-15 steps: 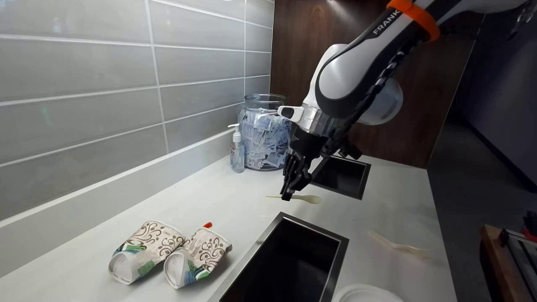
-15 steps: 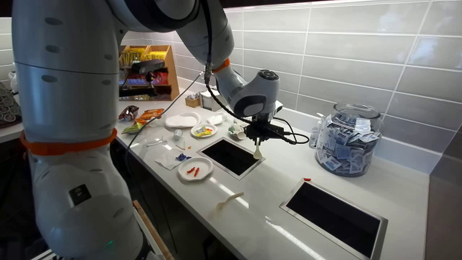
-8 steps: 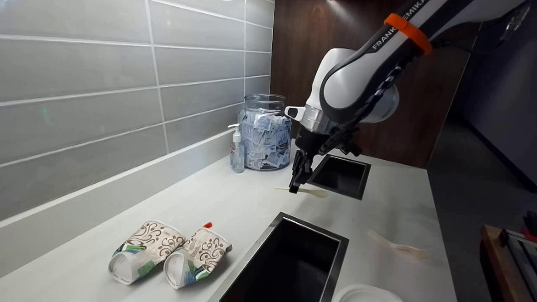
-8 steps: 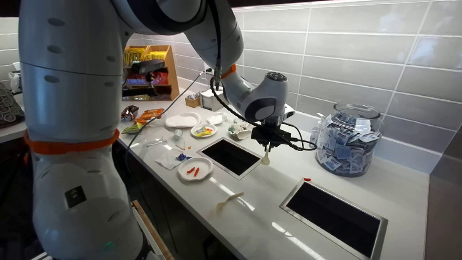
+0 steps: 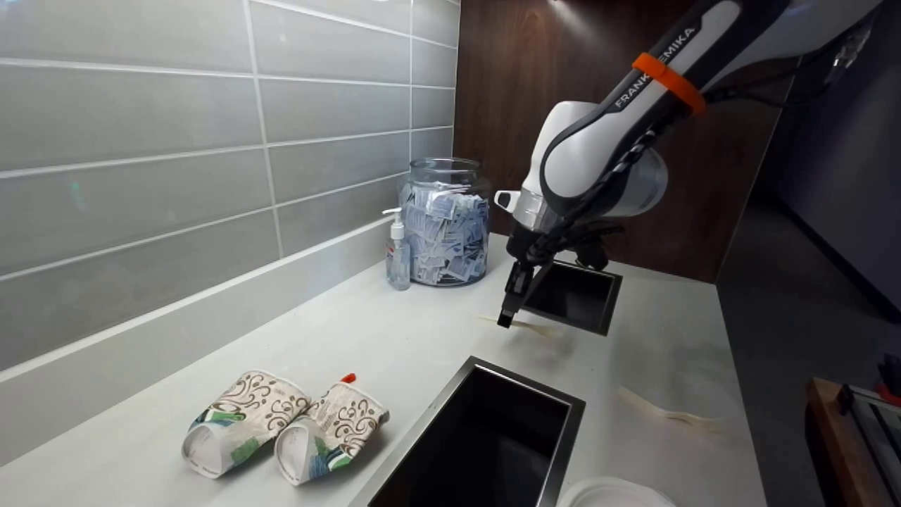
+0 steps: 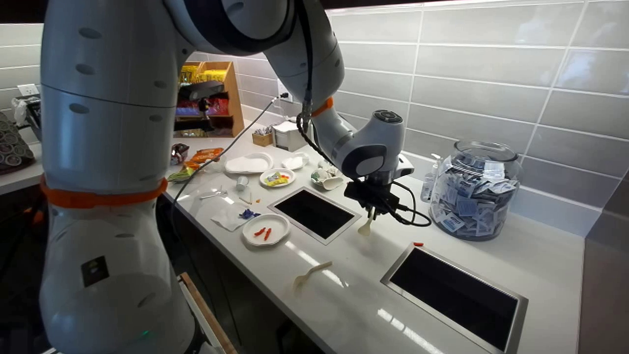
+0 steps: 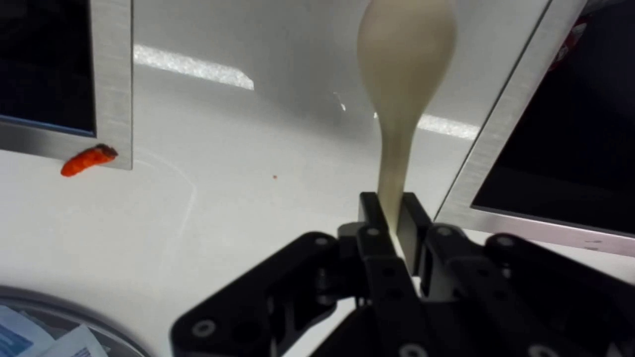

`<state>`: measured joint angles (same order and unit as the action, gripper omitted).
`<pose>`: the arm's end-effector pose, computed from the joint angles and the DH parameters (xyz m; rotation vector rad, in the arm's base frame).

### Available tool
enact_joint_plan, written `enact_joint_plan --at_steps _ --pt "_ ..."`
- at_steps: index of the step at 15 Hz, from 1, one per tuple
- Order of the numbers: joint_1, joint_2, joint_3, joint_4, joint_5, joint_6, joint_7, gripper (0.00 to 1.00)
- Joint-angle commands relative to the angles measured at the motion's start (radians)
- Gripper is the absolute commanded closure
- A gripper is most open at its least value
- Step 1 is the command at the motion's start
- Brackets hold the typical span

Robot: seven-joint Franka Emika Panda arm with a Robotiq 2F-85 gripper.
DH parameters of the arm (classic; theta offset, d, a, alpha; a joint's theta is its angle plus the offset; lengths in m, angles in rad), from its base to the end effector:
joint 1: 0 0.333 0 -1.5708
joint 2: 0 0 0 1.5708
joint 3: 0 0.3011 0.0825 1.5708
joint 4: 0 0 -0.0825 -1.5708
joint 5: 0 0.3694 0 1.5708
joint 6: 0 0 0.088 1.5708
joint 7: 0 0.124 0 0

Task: Put the corn snacks into the hole in the table with the spoon

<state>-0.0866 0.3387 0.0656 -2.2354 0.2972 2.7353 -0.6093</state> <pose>0.5513 -0.0204 0.2136 -2.9849 -0.4798 -0.3029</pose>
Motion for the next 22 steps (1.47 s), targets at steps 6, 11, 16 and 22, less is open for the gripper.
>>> enact_joint_plan --at_steps 6,11,16,22 --pt "-0.014 0.035 -0.004 -0.007 -0.115 0.035 0.205 0.41" --pt "0.007 -0.004 -0.029 -0.021 -0.184 0.027 0.305 0.03" --pt "0.027 -0.06 -0.044 -0.038 -0.245 0.005 0.375 0.0" --pt "0.017 -0.135 -0.014 -0.063 -0.218 -0.082 0.346 0.0"
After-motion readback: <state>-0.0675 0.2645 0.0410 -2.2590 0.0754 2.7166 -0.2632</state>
